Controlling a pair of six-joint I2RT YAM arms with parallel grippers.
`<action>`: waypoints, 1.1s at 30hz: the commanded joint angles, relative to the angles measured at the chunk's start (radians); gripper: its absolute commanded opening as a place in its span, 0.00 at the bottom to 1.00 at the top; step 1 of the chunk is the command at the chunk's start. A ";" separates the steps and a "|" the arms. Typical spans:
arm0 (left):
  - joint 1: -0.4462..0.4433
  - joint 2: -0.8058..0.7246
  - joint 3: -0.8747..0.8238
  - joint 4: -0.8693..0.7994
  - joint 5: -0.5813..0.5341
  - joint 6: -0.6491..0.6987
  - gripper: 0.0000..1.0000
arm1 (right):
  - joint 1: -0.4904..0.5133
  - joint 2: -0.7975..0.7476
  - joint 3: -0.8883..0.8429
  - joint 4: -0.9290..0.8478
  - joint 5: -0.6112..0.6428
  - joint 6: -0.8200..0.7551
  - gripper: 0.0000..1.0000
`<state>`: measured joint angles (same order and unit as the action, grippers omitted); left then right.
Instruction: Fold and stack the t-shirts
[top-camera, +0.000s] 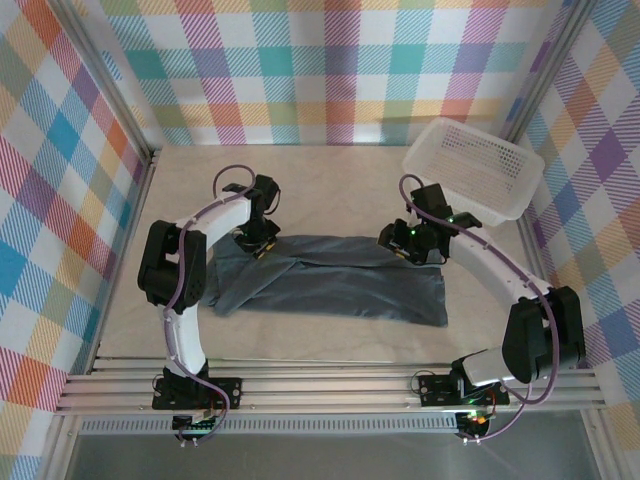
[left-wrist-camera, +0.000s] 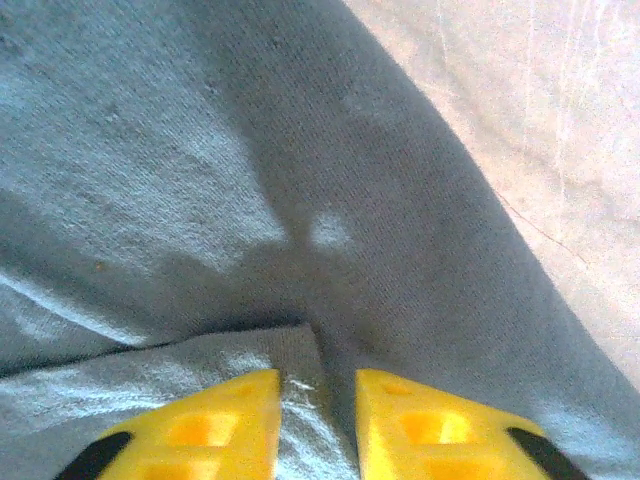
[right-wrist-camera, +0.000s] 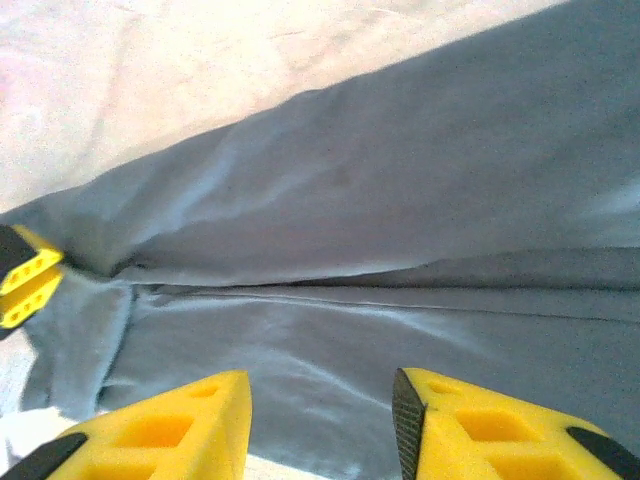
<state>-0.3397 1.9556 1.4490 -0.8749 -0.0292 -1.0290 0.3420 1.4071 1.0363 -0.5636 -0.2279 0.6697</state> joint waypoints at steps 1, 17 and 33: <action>-0.007 0.002 -0.002 -0.043 -0.020 -0.002 0.38 | 0.009 -0.040 -0.024 0.084 -0.106 0.010 0.44; -0.006 0.009 -0.017 -0.013 0.002 0.021 0.02 | 0.009 -0.036 -0.015 0.084 -0.120 0.021 0.44; -0.145 -0.239 -0.199 0.015 0.023 -0.041 0.00 | 0.008 -0.022 -0.002 0.087 -0.116 0.027 0.44</action>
<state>-0.4568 1.7512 1.2926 -0.8555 -0.0162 -1.0367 0.3447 1.3903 1.0264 -0.4938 -0.3271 0.6922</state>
